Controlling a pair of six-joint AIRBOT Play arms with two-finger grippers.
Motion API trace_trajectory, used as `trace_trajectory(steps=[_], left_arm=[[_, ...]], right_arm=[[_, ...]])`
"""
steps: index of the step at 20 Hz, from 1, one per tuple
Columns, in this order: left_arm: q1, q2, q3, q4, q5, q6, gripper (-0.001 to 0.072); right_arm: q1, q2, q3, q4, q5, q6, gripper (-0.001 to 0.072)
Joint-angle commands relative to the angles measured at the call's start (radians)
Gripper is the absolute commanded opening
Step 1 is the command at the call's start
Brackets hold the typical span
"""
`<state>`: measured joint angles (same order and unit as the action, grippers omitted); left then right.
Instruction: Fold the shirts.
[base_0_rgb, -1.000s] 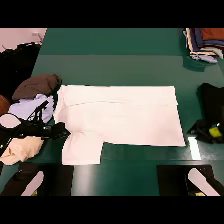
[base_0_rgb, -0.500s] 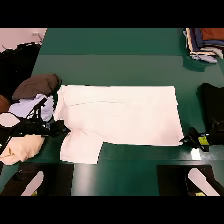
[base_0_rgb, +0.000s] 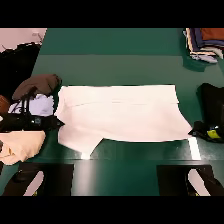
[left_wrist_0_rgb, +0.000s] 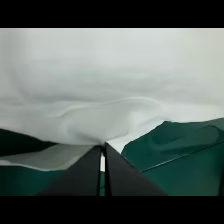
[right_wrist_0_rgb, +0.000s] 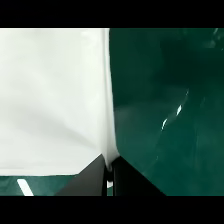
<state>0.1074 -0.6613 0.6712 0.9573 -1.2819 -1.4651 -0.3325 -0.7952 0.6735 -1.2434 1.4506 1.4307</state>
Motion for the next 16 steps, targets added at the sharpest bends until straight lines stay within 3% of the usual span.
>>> trace_trajectory(steps=[1, 7, 12, 16], left_arm=[[0.0, -0.038, 0.079, 0.017, 0.099, -0.001, 0.0022], [0.0, -0.368, 0.234, 0.069, 0.314, 0.027, 0.0023], [0.0, -0.652, 0.393, 0.055, 0.41, 0.063, 0.0023], [0.0, -0.777, 0.451, 0.019, 0.458, 0.078, 0.0024]], right_arm=[[0.013, 0.003, 0.123, 0.008, -0.018, 0.018, 0.0014], [0.111, -0.376, 0.391, 0.022, -0.106, -0.002, 0.0015], [0.224, -0.687, 0.629, 0.023, -0.149, 0.002, 0.0015], [0.272, -0.864, 0.805, 0.03, -0.156, 0.002, 0.0017]])
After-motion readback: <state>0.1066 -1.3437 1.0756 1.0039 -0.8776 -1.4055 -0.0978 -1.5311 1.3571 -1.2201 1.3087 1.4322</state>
